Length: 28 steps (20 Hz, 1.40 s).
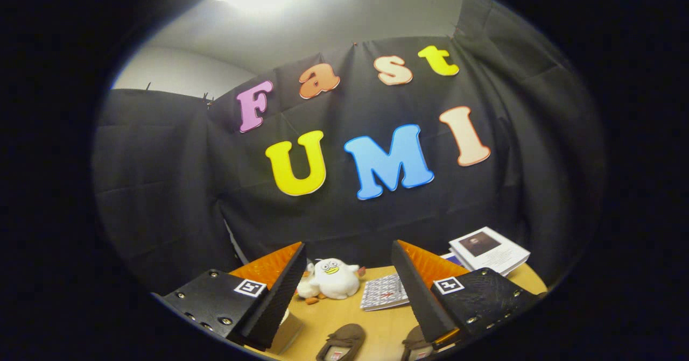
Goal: Open the storage box then place both shoes into the box .Put the left shoe in first, then the right shoe, with the right side of both shoes facing outward in a uniform manner.
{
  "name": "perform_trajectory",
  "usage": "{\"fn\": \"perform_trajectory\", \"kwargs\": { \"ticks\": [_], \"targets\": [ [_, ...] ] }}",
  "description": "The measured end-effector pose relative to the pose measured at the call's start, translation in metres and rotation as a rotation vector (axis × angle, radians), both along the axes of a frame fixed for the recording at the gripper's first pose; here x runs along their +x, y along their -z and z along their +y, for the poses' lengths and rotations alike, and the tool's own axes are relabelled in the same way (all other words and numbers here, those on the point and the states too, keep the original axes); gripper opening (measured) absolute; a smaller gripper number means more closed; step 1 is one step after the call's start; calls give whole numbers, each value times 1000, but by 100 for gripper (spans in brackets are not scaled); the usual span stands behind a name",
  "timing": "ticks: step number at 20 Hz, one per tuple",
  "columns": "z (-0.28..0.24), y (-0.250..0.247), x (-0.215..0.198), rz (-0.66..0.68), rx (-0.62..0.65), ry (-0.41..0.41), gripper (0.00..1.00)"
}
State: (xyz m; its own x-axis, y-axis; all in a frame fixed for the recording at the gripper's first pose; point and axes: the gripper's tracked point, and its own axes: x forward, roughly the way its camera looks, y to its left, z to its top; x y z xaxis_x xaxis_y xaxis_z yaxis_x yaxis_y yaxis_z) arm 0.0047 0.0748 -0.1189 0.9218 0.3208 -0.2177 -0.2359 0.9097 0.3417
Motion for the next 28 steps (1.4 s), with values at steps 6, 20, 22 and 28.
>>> {"fn": "perform_trajectory", "kwargs": {
  "ticks": [6,20,22,28],
  "targets": [
    [54,69,-18,239,173,-184,97],
    [192,183,-91,646,442,-666,97],
    [200,203,-97,720,479,-675,97],
    [220,236,-105,832,539,-700,97]
  ]
}}
